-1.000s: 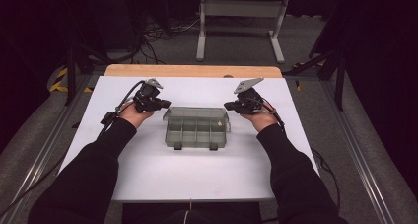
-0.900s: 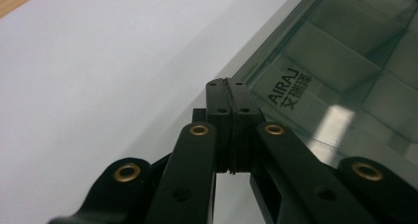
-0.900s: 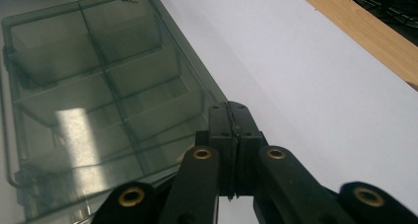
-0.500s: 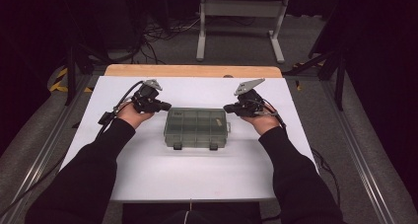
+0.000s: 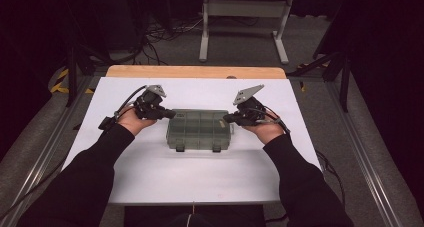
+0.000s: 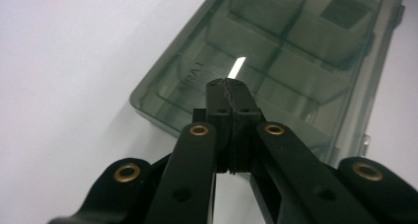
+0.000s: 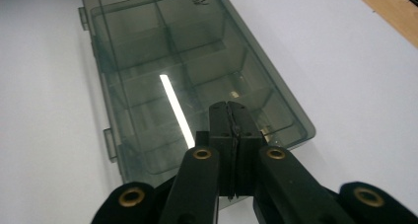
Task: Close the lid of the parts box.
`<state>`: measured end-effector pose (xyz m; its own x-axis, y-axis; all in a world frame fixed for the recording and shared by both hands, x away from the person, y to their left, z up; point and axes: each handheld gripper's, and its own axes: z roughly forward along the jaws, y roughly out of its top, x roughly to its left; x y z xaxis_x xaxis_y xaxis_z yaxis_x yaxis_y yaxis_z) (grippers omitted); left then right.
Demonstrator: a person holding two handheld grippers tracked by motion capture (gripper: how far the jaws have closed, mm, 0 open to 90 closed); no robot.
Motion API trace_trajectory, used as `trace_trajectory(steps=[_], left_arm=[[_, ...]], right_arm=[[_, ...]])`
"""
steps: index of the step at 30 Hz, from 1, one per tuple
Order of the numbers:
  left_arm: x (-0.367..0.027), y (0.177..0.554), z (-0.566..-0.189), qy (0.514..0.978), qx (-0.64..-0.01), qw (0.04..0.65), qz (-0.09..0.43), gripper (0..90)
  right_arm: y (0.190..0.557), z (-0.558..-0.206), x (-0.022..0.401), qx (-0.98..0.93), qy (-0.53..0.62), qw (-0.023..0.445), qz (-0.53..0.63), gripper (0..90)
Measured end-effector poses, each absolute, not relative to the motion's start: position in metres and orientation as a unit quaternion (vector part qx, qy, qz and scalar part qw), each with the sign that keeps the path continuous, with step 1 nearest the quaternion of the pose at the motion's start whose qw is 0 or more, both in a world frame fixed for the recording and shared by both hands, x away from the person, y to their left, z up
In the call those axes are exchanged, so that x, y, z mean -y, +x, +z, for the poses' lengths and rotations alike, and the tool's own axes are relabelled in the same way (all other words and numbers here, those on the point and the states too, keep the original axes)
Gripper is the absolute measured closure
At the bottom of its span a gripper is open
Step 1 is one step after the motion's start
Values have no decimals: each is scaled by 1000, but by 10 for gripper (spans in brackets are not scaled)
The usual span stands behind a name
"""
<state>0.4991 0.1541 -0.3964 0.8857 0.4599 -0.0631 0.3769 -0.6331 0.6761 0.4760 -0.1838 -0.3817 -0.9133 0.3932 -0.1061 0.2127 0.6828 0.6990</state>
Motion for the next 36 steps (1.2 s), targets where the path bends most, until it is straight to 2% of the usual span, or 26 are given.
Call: trace_trajectory(steps=[14,36], left_arm=[[-149,479,-396,911,-213,352,43,897],[-144,473,-401,925,-193,326,15,896]], right_arm=[[460,-391,177,-920,146,109,348,899],[453,-396,172,-929,147,90,327,900]])
